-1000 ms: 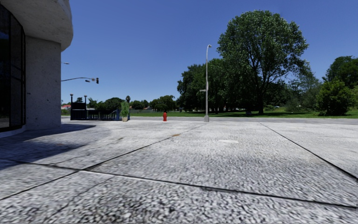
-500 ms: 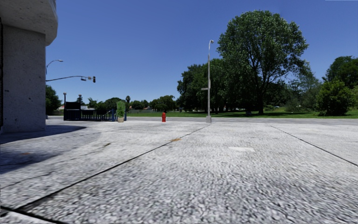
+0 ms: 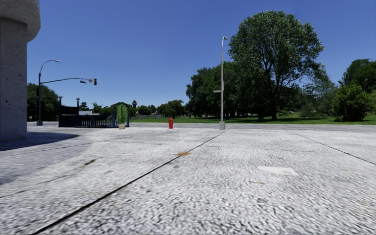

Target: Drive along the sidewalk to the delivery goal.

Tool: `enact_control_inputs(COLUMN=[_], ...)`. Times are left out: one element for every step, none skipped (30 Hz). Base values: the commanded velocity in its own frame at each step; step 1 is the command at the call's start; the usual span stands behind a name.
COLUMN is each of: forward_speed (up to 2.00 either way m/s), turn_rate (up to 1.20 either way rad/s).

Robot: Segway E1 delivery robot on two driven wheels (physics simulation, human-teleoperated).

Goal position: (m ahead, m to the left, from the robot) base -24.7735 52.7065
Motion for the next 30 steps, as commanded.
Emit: enact_control_inputs(forward_speed=[2.0, 2.0, 2.0, 2.0, 2.0, 2.0, 2.0, 2.0, 2.0, 2.0, 2.0, 2.0, 2.0, 2.0, 2.0, 2.0, 2.0, 2.0, 2.0, 2.0, 2.0, 2.0, 2.0, 2.0, 2.0, 2.0, 2.0, 2.0, 2.0, 2.0], turn_rate=[0.11, 0.29, 0.42, 0.48, 0.48, 0.49, 0.49, 0.49, 0.49, 0.49, 0.49, 0.36, 0.36, 0.0, 0.0, 0.0, 0.0, 0.0, 0.0, 0.0, 0.0, 0.0, 0.0, 0.0, 0.0, 0.12, 0.33, 0.54, 0.69, 0.72])
